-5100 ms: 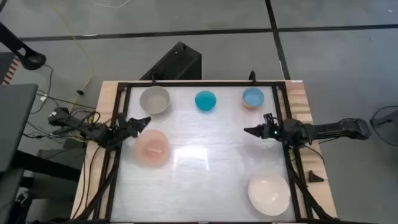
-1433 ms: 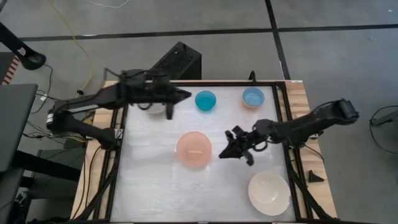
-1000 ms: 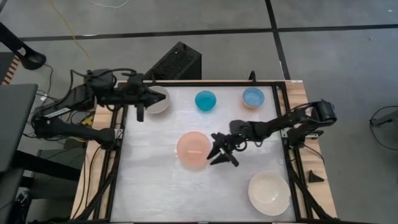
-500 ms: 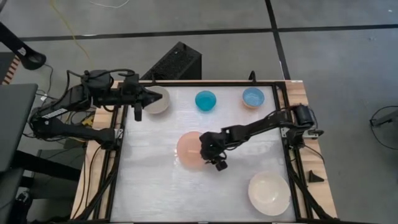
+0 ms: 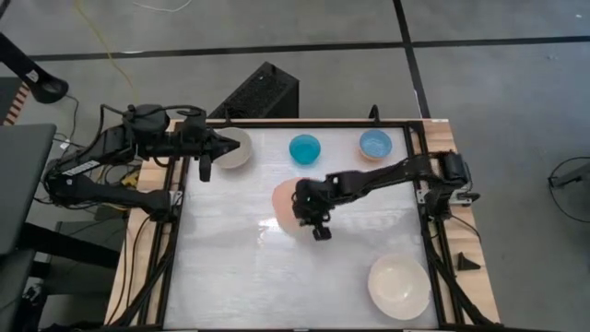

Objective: Nest bowls inside each other
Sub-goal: Stack the orange bowl on top of the white bowl

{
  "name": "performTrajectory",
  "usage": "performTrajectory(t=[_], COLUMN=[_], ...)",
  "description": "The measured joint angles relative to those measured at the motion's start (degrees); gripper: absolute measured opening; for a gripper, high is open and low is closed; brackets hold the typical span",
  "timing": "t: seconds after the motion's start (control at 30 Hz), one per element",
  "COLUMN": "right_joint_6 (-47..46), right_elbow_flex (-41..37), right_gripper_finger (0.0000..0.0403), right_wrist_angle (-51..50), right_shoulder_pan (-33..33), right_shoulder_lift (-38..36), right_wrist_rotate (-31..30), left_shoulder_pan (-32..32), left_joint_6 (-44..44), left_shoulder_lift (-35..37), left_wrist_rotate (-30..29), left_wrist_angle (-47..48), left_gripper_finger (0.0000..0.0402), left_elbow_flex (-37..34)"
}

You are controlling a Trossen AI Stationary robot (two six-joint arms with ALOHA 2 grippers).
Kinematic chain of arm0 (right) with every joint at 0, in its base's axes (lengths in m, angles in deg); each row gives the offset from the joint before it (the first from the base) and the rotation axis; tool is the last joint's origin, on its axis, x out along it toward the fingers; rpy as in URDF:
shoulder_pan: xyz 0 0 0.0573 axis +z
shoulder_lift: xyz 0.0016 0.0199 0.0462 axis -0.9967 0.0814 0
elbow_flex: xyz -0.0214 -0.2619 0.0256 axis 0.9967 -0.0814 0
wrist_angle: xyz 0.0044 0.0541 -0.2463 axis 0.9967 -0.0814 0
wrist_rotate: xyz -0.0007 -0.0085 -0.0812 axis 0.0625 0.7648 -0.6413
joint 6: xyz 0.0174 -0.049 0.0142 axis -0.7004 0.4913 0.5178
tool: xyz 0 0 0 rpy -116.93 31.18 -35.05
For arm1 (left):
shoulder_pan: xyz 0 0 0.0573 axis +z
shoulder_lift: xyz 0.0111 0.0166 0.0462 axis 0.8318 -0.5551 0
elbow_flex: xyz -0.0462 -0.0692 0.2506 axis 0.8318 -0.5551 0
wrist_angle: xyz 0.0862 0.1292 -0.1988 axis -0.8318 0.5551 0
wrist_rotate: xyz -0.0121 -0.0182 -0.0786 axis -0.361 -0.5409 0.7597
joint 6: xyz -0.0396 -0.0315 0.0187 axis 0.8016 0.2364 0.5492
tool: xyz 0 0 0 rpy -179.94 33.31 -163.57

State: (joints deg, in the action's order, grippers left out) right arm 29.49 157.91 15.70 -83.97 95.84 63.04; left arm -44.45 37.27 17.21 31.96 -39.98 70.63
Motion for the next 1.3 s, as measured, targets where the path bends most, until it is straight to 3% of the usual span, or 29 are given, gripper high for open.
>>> performTrajectory(t=[0.2, 0.4, 0.6, 0.8, 0.97, 1.13, 1.3], right_joint_6=[-8.20, -17.39, -34.27, -56.97, -74.70, -86.62, -93.46], right_elbow_flex=[0.02, -0.04, -5.29, -14.38, -20.73, -23.55, -19.09], right_gripper_finger=[0.0033, 0.0032, 0.0034, 0.0033, 0.0034, 0.0034, 0.0033], right_wrist_angle=[-7.81, -15.28, -17.28, -16.55, -9.95, -0.98, -0.57], right_shoulder_pan=[-2.61, 1.08, 11.00, 29.42, 46.95, 61.50, 67.92], right_shoulder_lift=[-11.16, -22.80, -35.82, -46.83, -48.46, -43.85, -35.78], right_wrist_rotate=[0.40, -3.11, -17.34, -37.96, -51.29, -63.45, -64.00], left_shoulder_pan=[-0.02, -0.02, 0.03, 0.04, 0.04, 0.04, 0.04], left_joint_6=[-2.88, -6.09, -7.49, -7.88, -7.59, -6.90, -6.37], left_shoulder_lift=[0.14, 0.63, 1.31, 1.31, 1.19, 1.19, 1.19], left_wrist_rotate=[1.47, 3.13, 5.06, 7.33, 8.32, 8.84, 8.93], left_wrist_angle=[0.50, 0.30, 0.42, 0.32, 0.32, 0.32, 0.32], left_gripper_finger=[0.0000, 0.0000, 0.0000, 0.0000, 0.0000, 0.0000, 0.0000], left_elbow_flex=[0.00, 0.00, 0.00, 0.00, 0.00, 0.00, 0.00])
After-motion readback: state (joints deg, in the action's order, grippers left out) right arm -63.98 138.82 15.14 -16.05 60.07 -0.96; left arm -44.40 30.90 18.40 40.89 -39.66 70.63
